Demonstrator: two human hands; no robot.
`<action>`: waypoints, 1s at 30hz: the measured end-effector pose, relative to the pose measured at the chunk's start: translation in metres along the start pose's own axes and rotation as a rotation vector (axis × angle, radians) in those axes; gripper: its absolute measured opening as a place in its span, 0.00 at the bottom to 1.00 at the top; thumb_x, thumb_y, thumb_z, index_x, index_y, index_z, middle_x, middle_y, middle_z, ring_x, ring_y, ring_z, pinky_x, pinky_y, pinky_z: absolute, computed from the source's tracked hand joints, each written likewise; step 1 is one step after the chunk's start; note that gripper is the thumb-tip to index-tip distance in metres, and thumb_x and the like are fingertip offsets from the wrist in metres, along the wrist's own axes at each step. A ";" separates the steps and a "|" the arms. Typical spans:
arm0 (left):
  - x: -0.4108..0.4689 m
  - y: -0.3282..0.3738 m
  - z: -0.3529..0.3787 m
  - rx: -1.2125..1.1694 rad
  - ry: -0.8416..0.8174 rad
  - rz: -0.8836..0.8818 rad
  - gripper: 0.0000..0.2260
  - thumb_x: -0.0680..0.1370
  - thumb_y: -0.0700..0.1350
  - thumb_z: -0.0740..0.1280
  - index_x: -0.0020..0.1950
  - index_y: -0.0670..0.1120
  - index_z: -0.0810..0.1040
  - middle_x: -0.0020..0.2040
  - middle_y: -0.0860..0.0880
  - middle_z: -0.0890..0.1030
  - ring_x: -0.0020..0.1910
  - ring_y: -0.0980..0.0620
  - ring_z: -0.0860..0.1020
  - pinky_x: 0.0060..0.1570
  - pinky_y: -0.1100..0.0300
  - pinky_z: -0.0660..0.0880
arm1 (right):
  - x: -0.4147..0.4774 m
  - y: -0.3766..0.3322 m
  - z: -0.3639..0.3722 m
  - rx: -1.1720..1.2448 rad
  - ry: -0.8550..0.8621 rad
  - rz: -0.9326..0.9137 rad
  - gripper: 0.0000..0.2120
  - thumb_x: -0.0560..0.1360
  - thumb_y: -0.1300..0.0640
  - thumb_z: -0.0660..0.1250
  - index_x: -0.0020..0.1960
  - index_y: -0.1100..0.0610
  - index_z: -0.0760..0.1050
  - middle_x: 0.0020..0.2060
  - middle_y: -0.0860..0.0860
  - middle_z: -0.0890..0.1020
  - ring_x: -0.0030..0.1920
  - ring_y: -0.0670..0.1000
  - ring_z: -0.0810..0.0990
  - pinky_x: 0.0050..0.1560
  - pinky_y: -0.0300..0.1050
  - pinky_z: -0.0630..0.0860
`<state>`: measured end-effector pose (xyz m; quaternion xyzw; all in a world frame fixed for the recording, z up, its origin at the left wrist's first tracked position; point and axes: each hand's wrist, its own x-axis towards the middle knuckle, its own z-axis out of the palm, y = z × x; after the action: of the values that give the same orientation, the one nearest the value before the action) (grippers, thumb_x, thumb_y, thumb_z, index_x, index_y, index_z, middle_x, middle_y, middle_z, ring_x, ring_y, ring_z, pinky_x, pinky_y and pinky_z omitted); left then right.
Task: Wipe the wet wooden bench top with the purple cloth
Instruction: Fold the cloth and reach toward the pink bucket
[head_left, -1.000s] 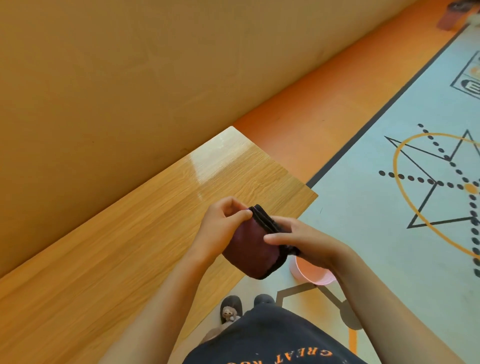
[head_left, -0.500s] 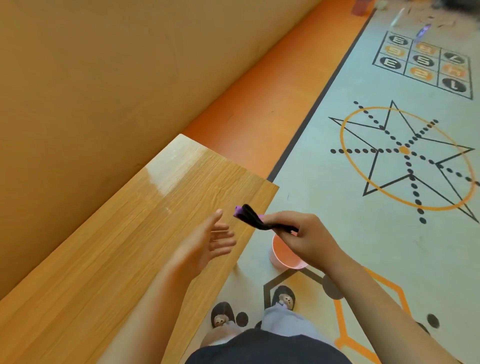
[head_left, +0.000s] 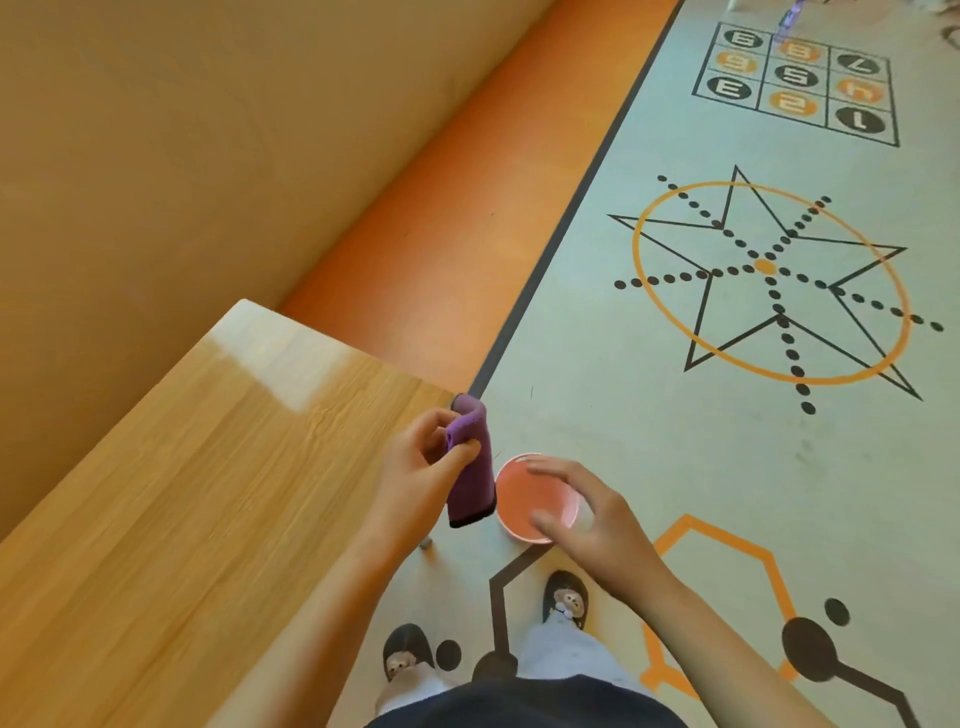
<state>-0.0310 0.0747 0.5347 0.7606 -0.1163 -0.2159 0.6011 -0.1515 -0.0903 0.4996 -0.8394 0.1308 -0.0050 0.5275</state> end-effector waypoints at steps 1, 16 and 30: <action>0.003 0.005 0.011 -0.010 -0.015 0.025 0.02 0.75 0.39 0.67 0.47 0.46 0.78 0.39 0.46 0.81 0.38 0.54 0.78 0.37 0.63 0.72 | 0.010 0.005 -0.013 0.076 0.042 0.055 0.20 0.71 0.47 0.68 0.62 0.38 0.71 0.61 0.33 0.74 0.63 0.36 0.70 0.62 0.35 0.67; 0.043 -0.053 0.119 -0.471 -0.049 -0.569 0.09 0.74 0.45 0.69 0.54 0.49 0.79 0.53 0.48 0.82 0.56 0.46 0.78 0.54 0.44 0.78 | 0.093 0.096 -0.095 0.567 -0.224 0.520 0.04 0.76 0.61 0.65 0.49 0.54 0.77 0.44 0.53 0.81 0.41 0.48 0.80 0.38 0.40 0.76; 0.129 -0.276 0.171 -0.226 0.318 -0.934 0.05 0.77 0.37 0.65 0.51 0.40 0.78 0.52 0.42 0.80 0.54 0.45 0.79 0.53 0.48 0.79 | 0.158 0.290 0.024 0.484 -0.094 0.801 0.10 0.74 0.65 0.67 0.55 0.59 0.75 0.43 0.55 0.80 0.42 0.51 0.79 0.38 0.40 0.74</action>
<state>-0.0206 -0.0604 0.2131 0.6851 0.3532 -0.3546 0.5293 -0.0575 -0.2237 0.2111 -0.5752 0.4153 0.2067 0.6738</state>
